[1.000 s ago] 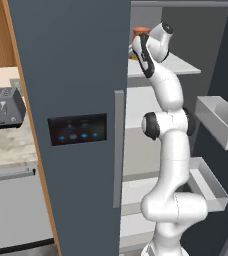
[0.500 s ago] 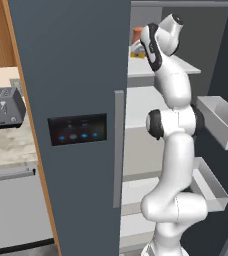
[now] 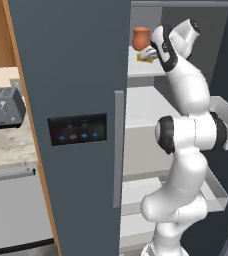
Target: Pick the cheese from the fridge and the cheese grater from the cabinet and place them next to the salad bowl.
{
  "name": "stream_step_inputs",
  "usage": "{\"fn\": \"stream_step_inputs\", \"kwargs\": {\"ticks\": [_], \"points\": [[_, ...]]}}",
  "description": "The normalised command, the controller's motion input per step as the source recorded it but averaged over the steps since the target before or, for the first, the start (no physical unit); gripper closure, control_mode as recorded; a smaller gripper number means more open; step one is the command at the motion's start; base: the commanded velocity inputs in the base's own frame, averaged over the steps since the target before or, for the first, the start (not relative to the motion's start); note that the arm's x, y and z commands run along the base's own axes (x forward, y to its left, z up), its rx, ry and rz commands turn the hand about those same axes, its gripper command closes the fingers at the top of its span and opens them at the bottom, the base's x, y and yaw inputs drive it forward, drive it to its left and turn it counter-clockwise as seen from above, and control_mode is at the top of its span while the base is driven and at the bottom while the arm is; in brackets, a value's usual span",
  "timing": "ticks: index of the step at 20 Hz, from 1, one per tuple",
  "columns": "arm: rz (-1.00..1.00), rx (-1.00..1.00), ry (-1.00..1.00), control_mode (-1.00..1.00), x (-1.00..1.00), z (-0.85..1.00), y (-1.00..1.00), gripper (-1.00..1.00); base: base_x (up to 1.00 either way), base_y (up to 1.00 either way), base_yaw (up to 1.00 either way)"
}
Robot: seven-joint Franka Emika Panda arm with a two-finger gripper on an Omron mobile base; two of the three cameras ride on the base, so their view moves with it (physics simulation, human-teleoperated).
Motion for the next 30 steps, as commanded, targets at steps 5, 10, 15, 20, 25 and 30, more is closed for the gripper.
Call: {"fn": "stream_step_inputs", "kwargs": {"ticks": [5,10,15,20,25,30], "points": [[0.00,-0.03,-0.16,-1.00,-0.79,-0.40,0.29,1.00,0.00,0.00,0.00],[0.00,0.00,0.06,-1.00,-0.52,0.26,0.23,1.00,0.00,0.00,0.00],[0.00,0.00,0.08,-1.00,-0.63,0.21,0.10,1.00,0.00,0.00,0.00],[-0.01,0.00,0.05,-1.00,-0.69,0.15,0.02,1.00,0.00,0.00,0.00],[-0.08,0.00,-0.01,-1.00,-0.81,0.05,0.00,1.00,0.00,0.00,0.00],[-0.08,0.00,0.00,-1.00,-0.79,0.01,0.03,1.00,0.00,0.00,0.00]]}}
